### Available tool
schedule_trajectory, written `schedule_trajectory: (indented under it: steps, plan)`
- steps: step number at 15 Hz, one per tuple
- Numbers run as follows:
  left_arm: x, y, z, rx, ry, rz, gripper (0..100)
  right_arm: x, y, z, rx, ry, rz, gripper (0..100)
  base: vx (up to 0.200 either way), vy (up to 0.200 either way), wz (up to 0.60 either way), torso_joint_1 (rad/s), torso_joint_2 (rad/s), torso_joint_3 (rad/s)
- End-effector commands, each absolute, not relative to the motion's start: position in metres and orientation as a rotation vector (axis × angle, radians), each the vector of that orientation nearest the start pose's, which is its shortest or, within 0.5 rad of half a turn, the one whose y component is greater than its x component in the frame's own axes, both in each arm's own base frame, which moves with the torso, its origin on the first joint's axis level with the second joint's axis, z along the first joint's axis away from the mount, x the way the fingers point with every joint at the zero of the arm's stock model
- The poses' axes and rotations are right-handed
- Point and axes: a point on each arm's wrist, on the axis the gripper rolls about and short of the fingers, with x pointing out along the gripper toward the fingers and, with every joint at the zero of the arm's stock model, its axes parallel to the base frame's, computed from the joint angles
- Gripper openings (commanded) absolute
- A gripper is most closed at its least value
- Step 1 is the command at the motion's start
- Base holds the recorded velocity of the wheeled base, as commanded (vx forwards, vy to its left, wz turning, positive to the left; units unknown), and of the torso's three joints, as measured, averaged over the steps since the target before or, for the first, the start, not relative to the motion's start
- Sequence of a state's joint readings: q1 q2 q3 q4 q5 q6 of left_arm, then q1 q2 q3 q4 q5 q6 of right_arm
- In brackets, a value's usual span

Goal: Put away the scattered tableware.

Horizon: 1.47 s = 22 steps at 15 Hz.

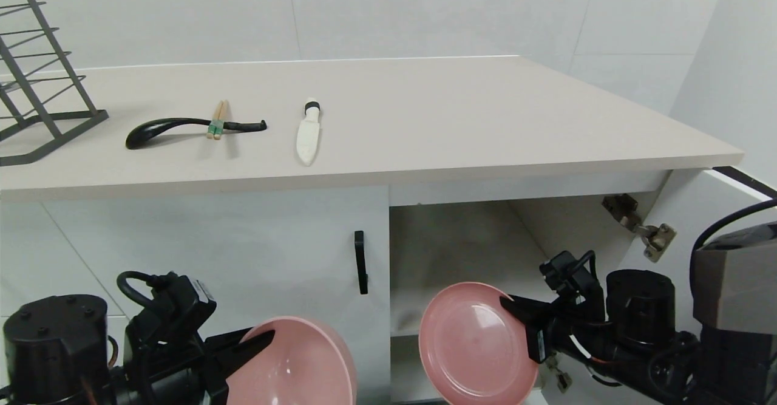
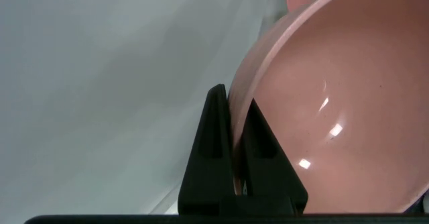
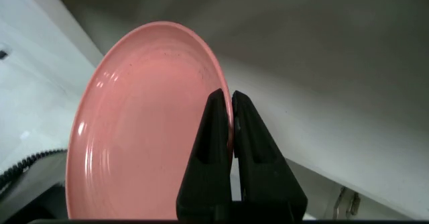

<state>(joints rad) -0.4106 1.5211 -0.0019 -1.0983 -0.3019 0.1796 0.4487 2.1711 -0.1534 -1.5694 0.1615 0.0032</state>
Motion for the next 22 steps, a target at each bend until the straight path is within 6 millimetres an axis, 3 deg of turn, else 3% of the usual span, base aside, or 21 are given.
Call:
schedule_trajectory:
  steps: [1,7,11,14,19,22]
  plan:
    - [0.145,-0.073,0.086,0.197,0.372,-0.752,0,0.226,0.112,0.004,-0.066,0.492,0.596,0,0.000,0.000,0.00,0.000,0.00,0.000]
    - [0.144,-0.073,0.088,0.197,0.364,-0.755,0,0.231,0.120,0.007,-0.059,0.460,0.614,0,0.000,0.000,0.00,0.000,0.00,0.000]
    - [0.144,-0.073,0.088,0.197,0.361,-0.755,0,0.236,0.122,-0.003,-0.061,0.483,0.611,0,0.000,0.000,0.00,0.000,0.00,0.000]
    - [0.144,-0.073,0.088,0.197,0.360,-0.756,0,0.249,0.127,-0.001,-0.054,0.435,0.609,0,0.000,0.000,0.00,0.000,0.00,0.000]
    - [0.143,-0.075,0.087,0.200,0.366,-0.769,0,0.278,0.132,-0.018,-0.035,0.408,0.515,0,0.000,0.000,0.00,0.000,0.00,0.000]
    - [0.143,-0.075,0.088,0.198,0.364,-0.768,0,0.291,0.142,-0.022,0.120,0.404,0.438,0,0.000,0.000,0.00,0.000,0.00,0.000]
